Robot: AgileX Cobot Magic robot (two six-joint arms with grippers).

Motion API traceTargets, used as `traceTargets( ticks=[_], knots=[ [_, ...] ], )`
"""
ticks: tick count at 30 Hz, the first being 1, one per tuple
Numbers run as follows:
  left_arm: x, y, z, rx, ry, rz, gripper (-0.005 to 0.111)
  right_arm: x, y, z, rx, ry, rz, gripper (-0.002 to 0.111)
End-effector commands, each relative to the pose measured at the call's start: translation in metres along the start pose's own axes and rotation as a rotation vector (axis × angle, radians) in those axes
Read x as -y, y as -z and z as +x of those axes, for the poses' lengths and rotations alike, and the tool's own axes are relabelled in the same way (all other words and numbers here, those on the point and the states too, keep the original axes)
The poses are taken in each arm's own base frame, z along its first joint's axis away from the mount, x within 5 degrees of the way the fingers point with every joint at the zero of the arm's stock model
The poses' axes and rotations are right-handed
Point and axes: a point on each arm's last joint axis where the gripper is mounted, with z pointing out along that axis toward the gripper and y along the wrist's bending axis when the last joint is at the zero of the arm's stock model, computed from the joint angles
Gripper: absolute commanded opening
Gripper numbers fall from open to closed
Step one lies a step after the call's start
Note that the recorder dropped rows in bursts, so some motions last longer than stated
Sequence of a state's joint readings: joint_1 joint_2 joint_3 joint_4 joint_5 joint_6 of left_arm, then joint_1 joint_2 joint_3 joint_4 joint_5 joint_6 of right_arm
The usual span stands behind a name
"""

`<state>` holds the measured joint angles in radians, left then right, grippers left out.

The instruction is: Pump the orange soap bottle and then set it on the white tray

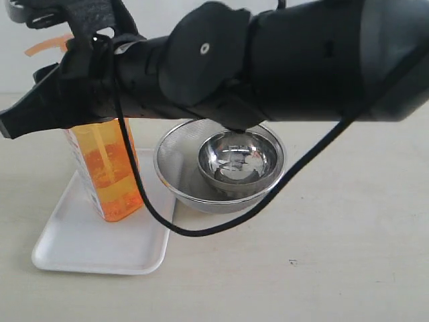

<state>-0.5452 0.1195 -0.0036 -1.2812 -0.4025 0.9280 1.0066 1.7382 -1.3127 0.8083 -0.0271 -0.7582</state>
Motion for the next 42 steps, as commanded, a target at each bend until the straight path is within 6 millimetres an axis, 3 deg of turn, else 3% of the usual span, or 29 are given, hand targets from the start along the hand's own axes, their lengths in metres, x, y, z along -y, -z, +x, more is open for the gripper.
traceTargets(
  ticks=[1,5,10,14,22,28,35,42],
  knots=[
    [0.000,0.000,0.001,-0.006,-0.005,0.005,0.005,-0.006,0.025,-0.016,-0.029,0.017,-0.098,0.022],
    [0.000,0.000,0.001,-0.006,-0.005,0.005,0.005,-0.009,0.039,-0.017,-0.083,0.019,-0.165,0.000],
    [0.000,0.000,0.001,-0.006,-0.005,0.005,0.005,-0.003,0.061,-0.007,-0.127,-0.020,-0.151,0.000],
    [0.001,0.000,0.001,0.000,-0.024,0.009,0.005,0.001,0.083,0.013,-0.133,-0.059,-0.104,0.000],
    [0.002,0.000,0.002,-0.016,-0.024,0.031,0.005,0.012,0.148,0.052,-0.050,-0.140,0.008,0.000],
    [0.002,0.000,0.002,-0.016,-0.021,0.031,0.005,0.016,0.192,0.070,0.038,-0.143,0.044,0.000],
    [0.003,0.000,0.003,-0.020,-0.004,0.032,0.005,0.016,0.215,0.092,0.038,-0.234,0.032,0.000],
    [0.002,0.000,0.003,-0.019,0.027,0.030,0.005,0.012,0.216,0.101,-0.022,-0.255,-0.001,0.000]
  ],
)
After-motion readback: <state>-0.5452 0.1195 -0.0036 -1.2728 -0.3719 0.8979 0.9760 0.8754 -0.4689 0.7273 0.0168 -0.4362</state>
